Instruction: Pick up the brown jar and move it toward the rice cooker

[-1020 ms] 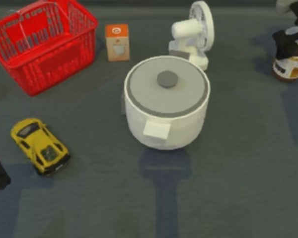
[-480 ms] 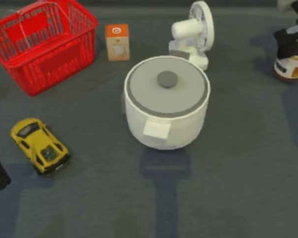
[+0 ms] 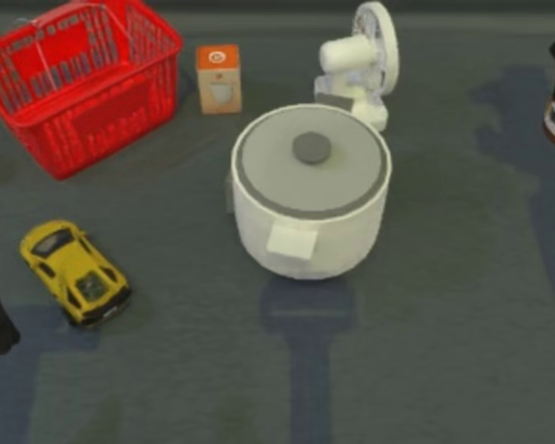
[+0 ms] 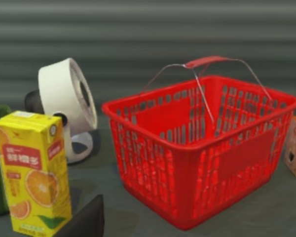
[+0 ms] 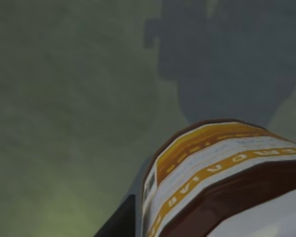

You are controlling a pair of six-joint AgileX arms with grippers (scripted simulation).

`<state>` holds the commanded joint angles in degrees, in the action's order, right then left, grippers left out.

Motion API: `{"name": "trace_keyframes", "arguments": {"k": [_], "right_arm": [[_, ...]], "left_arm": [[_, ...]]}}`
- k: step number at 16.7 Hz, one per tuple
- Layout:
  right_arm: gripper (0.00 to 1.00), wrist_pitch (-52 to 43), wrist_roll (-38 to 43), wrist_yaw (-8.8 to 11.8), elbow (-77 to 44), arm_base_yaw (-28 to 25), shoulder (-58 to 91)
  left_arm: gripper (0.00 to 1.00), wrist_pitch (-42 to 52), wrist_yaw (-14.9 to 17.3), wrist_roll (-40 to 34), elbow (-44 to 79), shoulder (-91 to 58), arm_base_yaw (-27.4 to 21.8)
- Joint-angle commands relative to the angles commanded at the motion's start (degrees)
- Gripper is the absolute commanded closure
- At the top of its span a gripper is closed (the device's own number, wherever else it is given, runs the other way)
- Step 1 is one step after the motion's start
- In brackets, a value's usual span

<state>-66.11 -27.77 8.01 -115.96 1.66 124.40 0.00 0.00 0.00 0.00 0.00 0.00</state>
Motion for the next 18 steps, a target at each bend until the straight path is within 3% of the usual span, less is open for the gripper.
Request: {"name": "trace_keyframes", "arguments": {"k": [10, 13, 18], "right_arm": [[1.00, 0.73, 2.15, -0.60, 5.93, -0.75, -5.22], [1.00, 3.42, 9.73, -2.87, 9.88, -4.14, -6.54], [1.00, 9.98, 29.61, -8.25, 19.62, -12.31, -9.95]], "left_arm": [[0.00, 0.00, 0.00, 0.00, 0.00, 0.00, 0.00], [0.00, 0.00, 0.00, 0.00, 0.00, 0.00, 0.00], [0.00, 0.00, 0.00, 0.00, 0.00, 0.00, 0.00]]}}
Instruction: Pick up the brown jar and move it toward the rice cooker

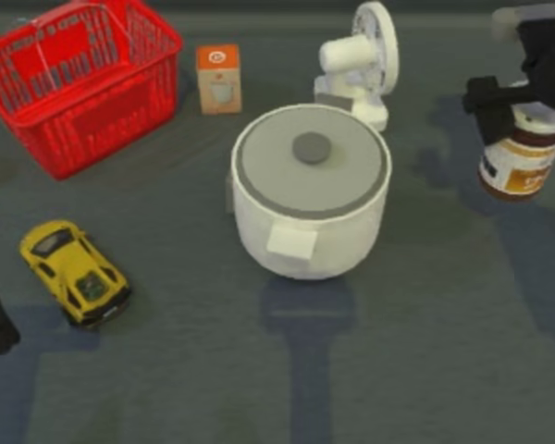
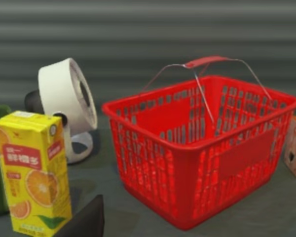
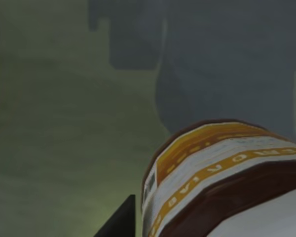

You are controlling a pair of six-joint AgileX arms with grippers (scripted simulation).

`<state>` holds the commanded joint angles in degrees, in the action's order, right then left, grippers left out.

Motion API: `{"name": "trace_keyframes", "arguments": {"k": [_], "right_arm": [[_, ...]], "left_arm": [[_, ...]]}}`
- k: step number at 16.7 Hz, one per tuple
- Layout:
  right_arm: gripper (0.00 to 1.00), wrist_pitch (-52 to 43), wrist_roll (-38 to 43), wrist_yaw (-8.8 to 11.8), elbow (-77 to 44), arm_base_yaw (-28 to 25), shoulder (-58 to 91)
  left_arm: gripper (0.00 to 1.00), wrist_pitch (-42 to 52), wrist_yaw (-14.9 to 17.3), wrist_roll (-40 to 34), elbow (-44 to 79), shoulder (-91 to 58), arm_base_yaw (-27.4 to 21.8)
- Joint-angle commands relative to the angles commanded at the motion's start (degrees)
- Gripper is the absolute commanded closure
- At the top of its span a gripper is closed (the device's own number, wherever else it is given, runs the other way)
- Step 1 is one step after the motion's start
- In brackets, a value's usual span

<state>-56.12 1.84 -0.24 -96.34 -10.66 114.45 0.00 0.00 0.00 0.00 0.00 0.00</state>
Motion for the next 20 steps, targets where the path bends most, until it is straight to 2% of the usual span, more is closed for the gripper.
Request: {"name": "trace_keyframes", "arguments": {"k": [3, 6, 12, 20], "right_arm": [[1.00, 3.86, 10.39, -3.04, 5.63, -4.49, -2.19], [1.00, 6.27, 15.67, -4.92, 9.09, -7.23, -3.56], [1.00, 6.63, 16.24, -4.98, 9.52, -7.30, -3.34], [1.00, 16.24, 16.01, -5.11, 14.68, -7.28, 0.79]], "left_arm": [[0.00, 0.00, 0.00, 0.00, 0.00, 0.00, 0.00], [0.00, 0.00, 0.00, 0.00, 0.00, 0.00, 0.00], [0.00, 0.00, 0.00, 0.00, 0.00, 0.00, 0.00], [0.00, 0.00, 0.00, 0.00, 0.00, 0.00, 0.00]]}}
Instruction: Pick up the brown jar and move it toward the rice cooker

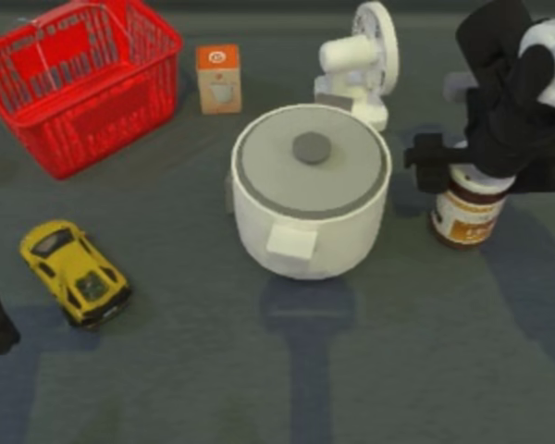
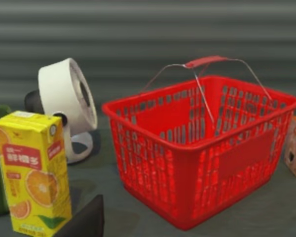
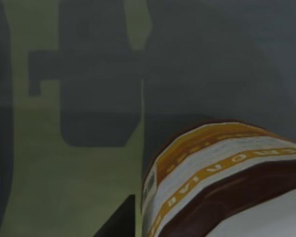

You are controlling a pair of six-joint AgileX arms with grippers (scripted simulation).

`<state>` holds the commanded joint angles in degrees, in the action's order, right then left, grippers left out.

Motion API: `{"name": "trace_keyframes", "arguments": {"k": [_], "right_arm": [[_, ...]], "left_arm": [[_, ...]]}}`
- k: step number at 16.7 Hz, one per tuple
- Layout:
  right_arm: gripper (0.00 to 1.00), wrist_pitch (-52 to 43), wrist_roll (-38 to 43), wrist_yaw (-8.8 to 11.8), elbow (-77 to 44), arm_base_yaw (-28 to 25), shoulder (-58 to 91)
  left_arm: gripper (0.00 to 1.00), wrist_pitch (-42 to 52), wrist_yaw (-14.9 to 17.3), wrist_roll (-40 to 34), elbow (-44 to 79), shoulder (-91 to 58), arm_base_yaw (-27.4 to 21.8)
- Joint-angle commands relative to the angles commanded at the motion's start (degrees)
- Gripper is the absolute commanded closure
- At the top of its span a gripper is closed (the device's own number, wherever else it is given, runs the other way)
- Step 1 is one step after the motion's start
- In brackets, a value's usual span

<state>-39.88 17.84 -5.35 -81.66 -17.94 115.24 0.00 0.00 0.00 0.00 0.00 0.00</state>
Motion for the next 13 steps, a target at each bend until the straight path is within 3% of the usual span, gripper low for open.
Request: {"name": "trace_keyframes", "arguments": {"k": [3, 13], "right_arm": [[1.00, 0.00, 0.00, 0.00, 0.00, 0.00, 0.00], [0.25, 0.00, 0.00, 0.00, 0.00, 0.00, 0.00]], "left_arm": [[0.00, 0.00, 0.00, 0.00, 0.00, 0.00, 0.00], [0.00, 0.00, 0.00, 0.00, 0.00, 0.00, 0.00]]}}
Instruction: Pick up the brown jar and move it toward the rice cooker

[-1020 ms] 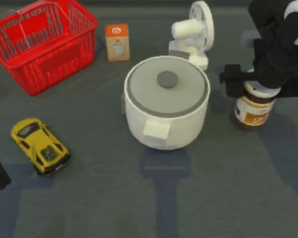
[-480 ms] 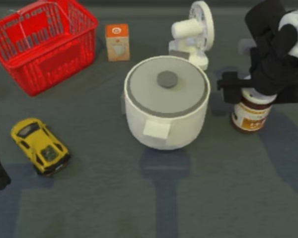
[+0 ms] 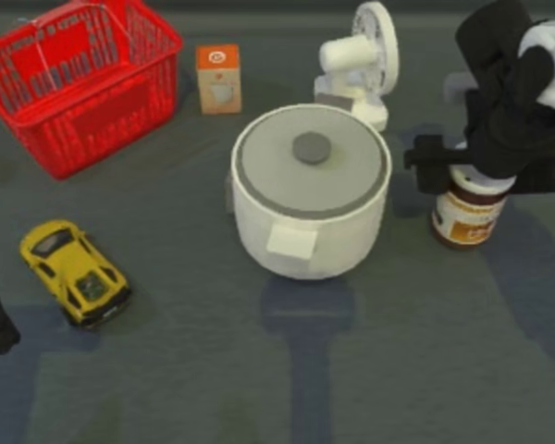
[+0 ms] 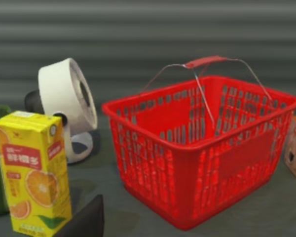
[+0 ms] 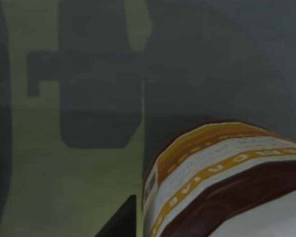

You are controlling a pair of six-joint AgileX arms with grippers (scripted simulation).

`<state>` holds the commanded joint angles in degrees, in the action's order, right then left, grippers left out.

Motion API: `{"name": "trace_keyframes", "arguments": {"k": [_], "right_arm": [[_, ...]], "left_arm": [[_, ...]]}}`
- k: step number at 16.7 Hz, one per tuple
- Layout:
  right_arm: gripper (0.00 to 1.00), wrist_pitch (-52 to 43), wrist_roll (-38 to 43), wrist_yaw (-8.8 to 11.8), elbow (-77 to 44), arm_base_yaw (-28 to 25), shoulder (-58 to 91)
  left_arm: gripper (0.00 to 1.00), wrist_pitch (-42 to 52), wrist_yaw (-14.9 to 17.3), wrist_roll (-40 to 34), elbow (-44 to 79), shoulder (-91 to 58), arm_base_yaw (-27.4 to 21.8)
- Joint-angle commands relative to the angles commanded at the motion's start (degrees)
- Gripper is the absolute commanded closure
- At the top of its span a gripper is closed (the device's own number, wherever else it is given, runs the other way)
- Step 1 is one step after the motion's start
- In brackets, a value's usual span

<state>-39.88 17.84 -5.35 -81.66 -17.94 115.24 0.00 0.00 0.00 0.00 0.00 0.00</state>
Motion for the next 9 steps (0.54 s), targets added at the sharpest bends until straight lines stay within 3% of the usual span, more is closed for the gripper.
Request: {"name": "trace_keyframes", "arguments": {"k": [3, 9], "right_arm": [[0.02, 0.00, 0.00, 0.00, 0.00, 0.00, 0.00], [0.00, 0.00, 0.00, 0.00, 0.00, 0.00, 0.00]], "left_arm": [[0.00, 0.00, 0.00, 0.00, 0.00, 0.00, 0.00], [0.00, 0.00, 0.00, 0.00, 0.00, 0.00, 0.00]]}}
